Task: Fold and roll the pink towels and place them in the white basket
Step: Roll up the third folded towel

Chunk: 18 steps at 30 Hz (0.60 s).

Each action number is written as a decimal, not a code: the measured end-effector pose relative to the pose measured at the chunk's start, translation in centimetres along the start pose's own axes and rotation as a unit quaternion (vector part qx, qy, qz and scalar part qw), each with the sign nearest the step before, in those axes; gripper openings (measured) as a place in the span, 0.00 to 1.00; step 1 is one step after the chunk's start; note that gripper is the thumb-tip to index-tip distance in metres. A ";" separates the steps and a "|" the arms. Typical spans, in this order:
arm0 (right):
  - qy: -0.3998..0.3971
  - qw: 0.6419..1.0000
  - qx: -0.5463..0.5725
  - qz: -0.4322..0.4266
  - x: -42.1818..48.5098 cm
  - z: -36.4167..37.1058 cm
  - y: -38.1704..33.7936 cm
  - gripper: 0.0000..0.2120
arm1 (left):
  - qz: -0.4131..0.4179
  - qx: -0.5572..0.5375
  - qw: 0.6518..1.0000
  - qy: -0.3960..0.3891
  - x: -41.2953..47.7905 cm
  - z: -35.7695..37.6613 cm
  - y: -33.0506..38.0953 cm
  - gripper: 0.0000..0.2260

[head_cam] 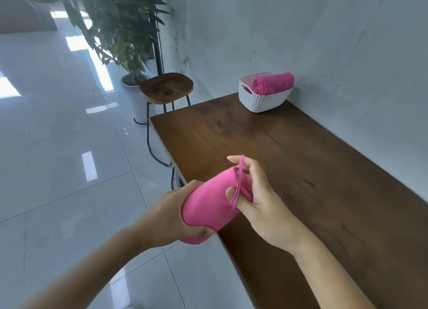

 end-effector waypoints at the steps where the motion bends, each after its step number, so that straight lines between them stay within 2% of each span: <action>1: -0.001 1.000 -0.004 0.004 0.8 0.5 -0.5 0.28 | 0.007 0.007 1.000 -0.005 -0.2 -1.0 -0.6 0.33; 6: 0.003 0.997 -0.061 0.040 4.9 2.3 -3.8 0.32 | 0.028 0.086 0.992 -0.083 -1.4 -7.4 -2.0 0.28; 9: -0.014 0.997 -0.055 0.054 8.0 3.1 -6.3 0.32 | 0.047 0.125 0.985 -0.105 -1.9 -11.5 -3.0 0.26; 13: -0.010 0.997 0.067 0.037 10.5 4.2 -8.0 0.38 | 0.060 0.129 0.980 -0.135 -2.4 -14.6 -4.8 0.27; 16: 0.008 0.985 0.175 0.004 11.3 4.9 -8.7 0.30 | 0.078 0.129 0.974 -0.170 -1.8 -15.6 -5.3 0.24; 18: 0.011 0.987 0.162 0.023 11.8 5.1 -8.7 0.27 | 0.090 0.151 0.967 -0.186 -0.7 -15.9 -5.2 0.23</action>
Point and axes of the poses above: each hand's wrist, its own x-axis towards the middle knuckle, its own z-axis out of the palm, y = z × x, the point moved 9 cm from there along x, towards the middle knuckle, and after that the axes turned 15 degrees about -y, right-handed, at the moved point
